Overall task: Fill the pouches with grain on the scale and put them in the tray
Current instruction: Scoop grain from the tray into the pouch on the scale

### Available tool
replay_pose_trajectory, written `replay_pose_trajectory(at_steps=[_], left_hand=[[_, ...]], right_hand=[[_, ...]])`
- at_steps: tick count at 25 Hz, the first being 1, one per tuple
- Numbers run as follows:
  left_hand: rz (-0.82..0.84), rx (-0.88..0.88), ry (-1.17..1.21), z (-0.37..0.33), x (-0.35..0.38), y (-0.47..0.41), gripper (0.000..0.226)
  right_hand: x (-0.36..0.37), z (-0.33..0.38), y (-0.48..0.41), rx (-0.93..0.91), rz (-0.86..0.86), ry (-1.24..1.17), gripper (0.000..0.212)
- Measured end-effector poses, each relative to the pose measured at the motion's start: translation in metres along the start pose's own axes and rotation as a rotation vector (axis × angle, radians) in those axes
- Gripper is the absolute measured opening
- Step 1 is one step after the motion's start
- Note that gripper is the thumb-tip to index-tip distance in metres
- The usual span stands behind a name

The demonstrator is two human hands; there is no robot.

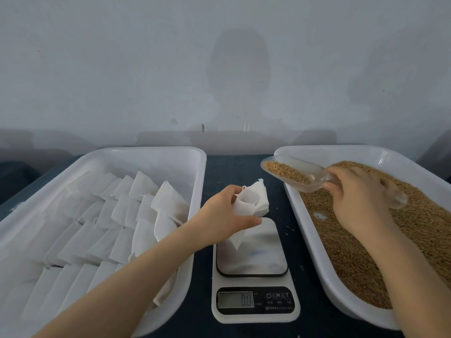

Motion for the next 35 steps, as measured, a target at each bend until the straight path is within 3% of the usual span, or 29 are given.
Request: replay_pose_trajectory(at_steps=[9,22,29,35], left_hand=[[-0.094,-0.01,-0.047,0.002,-0.007,-0.004,0.064],[-0.093,0.044,-0.177,-0.003,-0.001,-0.001,0.064],[-0.083,0.05,-0.202,-0.007,0.001,0.0,0.067],[-0.058,0.037,-0.243,-0.006,0.004,-0.001,0.069]], right_hand=[[-0.001,0.025,-0.002,-0.245,-0.004,-0.049,0.035],[0.0,0.027,-0.001,-0.314,0.008,0.072,0.042],[-0.009,0.045,-0.001,-0.401,-0.052,0.139,0.033],[-0.008,0.041,-0.002,-0.368,-0.033,0.135,0.033]])
Point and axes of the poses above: each hand's wrist, its own y-axis away from the middle knuckle, its own x-axis out of the palm, z = x × y, the point moved 10 cm from there along -y, towards the middle knuckle, and after that the axes turned 13 degrees about -x, right-handed, at the moved point
